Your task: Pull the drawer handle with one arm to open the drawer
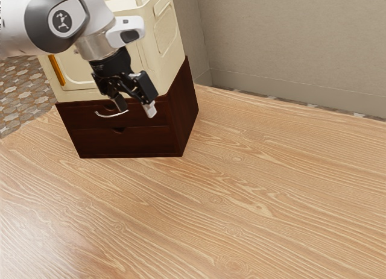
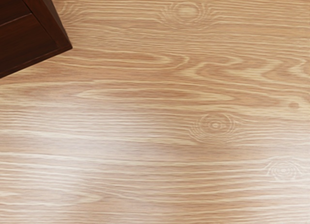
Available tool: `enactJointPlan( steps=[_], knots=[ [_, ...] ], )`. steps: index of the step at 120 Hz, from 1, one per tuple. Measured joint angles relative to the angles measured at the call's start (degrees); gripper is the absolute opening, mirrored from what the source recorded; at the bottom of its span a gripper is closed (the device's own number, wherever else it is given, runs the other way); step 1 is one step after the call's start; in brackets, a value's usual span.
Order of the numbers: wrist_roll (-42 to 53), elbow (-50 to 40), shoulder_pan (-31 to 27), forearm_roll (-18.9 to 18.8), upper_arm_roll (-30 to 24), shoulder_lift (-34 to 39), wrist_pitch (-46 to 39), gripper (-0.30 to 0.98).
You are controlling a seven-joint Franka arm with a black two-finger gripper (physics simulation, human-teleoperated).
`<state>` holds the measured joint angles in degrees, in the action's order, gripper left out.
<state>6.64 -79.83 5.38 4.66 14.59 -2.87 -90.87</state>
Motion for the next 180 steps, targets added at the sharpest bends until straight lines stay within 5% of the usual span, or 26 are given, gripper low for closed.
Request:
enactJointPlan(
  steps=[25, 40, 67, 95, 111, 134, 180],
  knots=[
    [0.25, 0.02, 0.18, -0.01, 0.0, -0.02, 0.02, 0.69],
    [2.57, 10.88, 0.54, -1.95, -0.02, 2.21, 2.29, 0.69],
    [22.6, 9.88, 0.18, -12.34, 2.25, 13.64, 6.64, 0.69],
    [42.23, 5.72, -0.41, -10.28, 10.89, 11.45, 7.72, 0.69],
    [49.42, -3.84, 0.1, -8.45, 13.19, 13.25, 1.99, 0.68],
    [57.52, -17.97, -0.18, -10.57, 15.17, 18.47, -9.78, 0.69],
    [69.56, -26.41, -0.23, -11.29, 16.92, 14.07, -30.67, 0.59]
  ],
)
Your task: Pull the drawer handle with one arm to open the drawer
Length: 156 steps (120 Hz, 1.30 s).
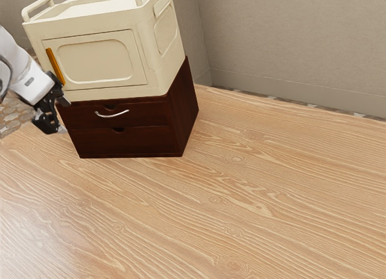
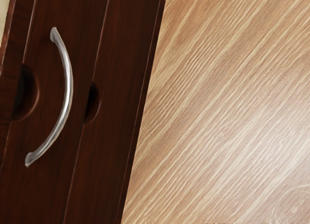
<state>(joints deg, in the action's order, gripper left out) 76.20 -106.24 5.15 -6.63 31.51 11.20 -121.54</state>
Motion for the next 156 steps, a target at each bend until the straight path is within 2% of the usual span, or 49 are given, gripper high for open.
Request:
enactJointPlan(
  steps=[21, 52, 108, 156],
  knots=[
    [4.15, -0.68, -0.07, 0.33, 0.8, -3.97, -9.08, 0.53],
    [8.19, -0.73, 0.05, 4.01, 0.76, -8.89, -16.09, 0.47],
    [12.18, 2.12, -0.1, 9.65, 0.75, -15.68, -18.92, 0.4],
    [13.86, 2.64, -0.88, 11.08, 0.75, -17.55, -19.23, 0.35]
  ],
)
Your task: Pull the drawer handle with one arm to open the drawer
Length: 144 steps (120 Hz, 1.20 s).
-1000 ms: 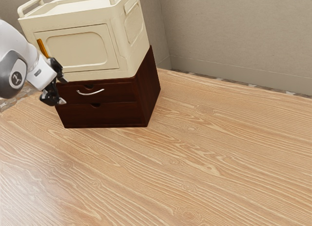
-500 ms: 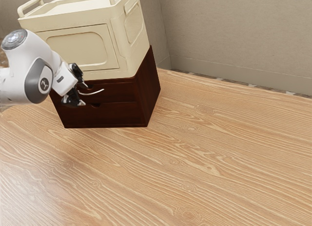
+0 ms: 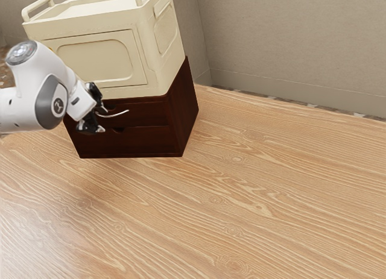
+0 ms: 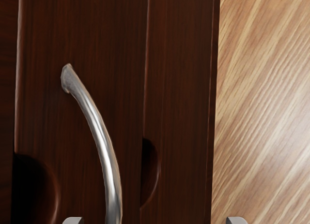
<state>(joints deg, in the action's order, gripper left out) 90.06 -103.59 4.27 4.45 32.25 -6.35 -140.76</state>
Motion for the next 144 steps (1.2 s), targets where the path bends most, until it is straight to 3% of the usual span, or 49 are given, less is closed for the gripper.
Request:
enactJointPlan(
  steps=[17, 48, 71, 144],
  knots=[
    [0.37, 0.04, -0.03, 0.81, 0.01, -0.23, -0.05, 0.31],
    [0.87, -0.37, 0.08, 2.42, -0.23, 0.24, 0.01, 0.09],
    [1.12, -1.73, 0.26, 2.97, -0.48, 1.87, 0.29, 0.02],
    [1.51, -11.92, 0.54, 2.67, -0.61, 12.33, 0.74, 0.08]
  ],
)
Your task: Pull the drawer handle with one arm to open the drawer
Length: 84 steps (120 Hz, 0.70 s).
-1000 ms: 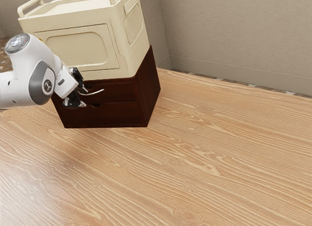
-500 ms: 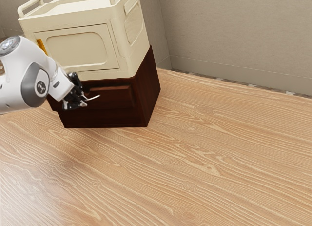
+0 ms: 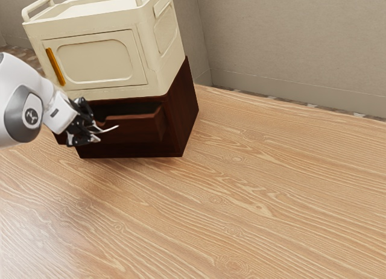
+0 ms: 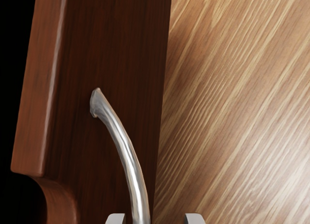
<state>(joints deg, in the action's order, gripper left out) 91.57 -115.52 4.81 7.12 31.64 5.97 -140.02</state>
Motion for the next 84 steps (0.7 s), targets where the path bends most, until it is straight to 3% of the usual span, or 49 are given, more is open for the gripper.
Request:
enactJointPlan(
  steps=[27, 61, 84],
  knots=[
    [-0.02, -3.44, 0.25, -1.32, -0.01, 3.56, -0.03, 0.09],
    [-1.95, -7.34, -0.22, -7.88, 0.08, 8.82, 0.41, 0.06],
    [-3.41, -8.27, -0.27, -9.5, -1.16, 9.77, 0.76, 0.06]
  ],
)
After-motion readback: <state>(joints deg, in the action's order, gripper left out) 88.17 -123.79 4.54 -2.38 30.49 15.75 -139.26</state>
